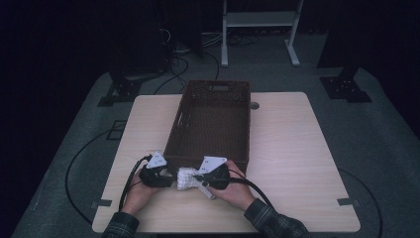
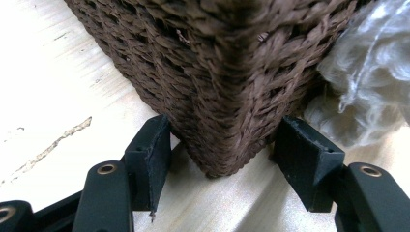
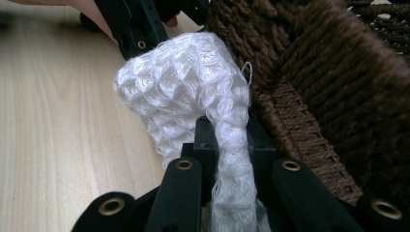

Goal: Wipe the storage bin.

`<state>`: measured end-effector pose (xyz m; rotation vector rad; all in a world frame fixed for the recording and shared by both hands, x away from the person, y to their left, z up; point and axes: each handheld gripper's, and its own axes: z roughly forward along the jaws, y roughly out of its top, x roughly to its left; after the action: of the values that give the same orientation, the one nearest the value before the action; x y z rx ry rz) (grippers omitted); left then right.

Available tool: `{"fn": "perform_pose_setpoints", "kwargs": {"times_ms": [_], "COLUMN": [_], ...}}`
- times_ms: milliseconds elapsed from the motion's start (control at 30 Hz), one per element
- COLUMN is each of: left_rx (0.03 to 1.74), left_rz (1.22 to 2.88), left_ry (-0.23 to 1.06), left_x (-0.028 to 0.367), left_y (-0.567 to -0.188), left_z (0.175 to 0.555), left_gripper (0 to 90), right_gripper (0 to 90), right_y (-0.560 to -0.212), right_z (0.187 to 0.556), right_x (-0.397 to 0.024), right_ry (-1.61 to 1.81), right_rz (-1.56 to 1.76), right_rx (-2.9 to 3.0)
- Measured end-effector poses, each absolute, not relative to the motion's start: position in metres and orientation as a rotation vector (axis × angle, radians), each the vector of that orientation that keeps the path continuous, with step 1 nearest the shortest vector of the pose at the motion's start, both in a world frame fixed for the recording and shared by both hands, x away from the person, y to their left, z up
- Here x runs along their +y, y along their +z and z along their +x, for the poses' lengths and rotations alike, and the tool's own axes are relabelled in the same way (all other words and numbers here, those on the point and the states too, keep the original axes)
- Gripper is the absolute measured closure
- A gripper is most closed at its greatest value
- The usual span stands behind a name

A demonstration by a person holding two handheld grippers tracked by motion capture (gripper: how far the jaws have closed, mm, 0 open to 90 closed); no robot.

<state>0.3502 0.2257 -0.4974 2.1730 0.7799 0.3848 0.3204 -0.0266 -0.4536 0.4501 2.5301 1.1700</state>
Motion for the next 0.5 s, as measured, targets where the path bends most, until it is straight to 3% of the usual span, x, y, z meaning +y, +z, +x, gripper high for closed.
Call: {"fn": "perform_pose_setpoints", "kwargs": {"times_ms": [500], "left_rx": [0.779], "left_rz": [2.174], "left_ry": [0.386], "left_x": [0.226], "left_y": [-0.497], "left_z": [0.350], "left_gripper": [38.4], "right_gripper": [79.0], "right_y": [-0.449], "right_z": [0.322], "right_x": [-0.007], "right_ry": [1.154], "right_rz": [0.462], "right_rx": [2.517]}}
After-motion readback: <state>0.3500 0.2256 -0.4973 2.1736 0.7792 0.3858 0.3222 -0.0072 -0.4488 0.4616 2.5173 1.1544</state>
